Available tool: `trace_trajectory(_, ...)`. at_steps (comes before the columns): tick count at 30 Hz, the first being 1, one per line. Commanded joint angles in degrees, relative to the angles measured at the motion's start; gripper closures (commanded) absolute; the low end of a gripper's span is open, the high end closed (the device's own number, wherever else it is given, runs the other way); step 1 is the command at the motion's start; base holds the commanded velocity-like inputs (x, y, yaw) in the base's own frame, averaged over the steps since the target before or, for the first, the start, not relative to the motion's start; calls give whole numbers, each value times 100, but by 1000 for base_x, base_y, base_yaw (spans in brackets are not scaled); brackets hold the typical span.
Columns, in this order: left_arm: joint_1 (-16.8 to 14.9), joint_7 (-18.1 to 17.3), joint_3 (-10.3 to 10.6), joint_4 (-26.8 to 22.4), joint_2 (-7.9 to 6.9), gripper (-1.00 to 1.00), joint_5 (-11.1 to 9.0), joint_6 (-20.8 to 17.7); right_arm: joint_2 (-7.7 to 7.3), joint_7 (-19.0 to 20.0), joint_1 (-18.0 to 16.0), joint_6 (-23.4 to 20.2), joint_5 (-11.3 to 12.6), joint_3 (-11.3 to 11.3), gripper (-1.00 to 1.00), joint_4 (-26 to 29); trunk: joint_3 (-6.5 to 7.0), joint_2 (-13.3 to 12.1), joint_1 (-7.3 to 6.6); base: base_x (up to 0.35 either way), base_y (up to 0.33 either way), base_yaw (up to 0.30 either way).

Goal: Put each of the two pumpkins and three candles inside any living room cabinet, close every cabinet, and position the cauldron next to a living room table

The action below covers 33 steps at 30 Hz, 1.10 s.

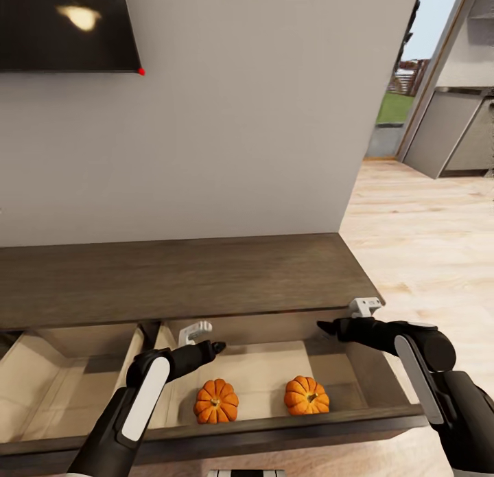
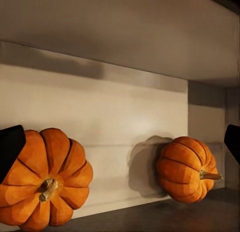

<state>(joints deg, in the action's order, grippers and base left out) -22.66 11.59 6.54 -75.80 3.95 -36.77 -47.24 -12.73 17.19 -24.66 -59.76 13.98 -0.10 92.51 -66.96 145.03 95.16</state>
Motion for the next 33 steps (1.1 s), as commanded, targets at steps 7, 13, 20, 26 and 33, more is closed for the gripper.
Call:
trace_trajectory(7,-2,57,0,-13,17,-100,-58,-9,3,42,-3,-24,-9,-32,-100,4,151,-8,-19,0,0,0)
trace_trajectory(13,-2,61,-3,-14,25,-100,-58,-6,6,46,-3,-24,-9,-33,-100,4,284,-16,-34,0,0,0)
trace_trajectory(20,-2,62,-3,-14,32,-100,-60,-10,5,47,-3,-24,-9,-33,-100,4,439,-25,-52,0,0,0)
trace_trajectory(26,-2,67,4,-11,42,-100,-55,-44,7,47,-3,-24,-9,-34,-100,4,572,-33,-68,0,0,0)
trace_trajectory(33,-2,69,5,-13,44,-100,-51,-27,7,47,-3,-24,-9,-34,-100,4,727,-42,-86,0,0,0)
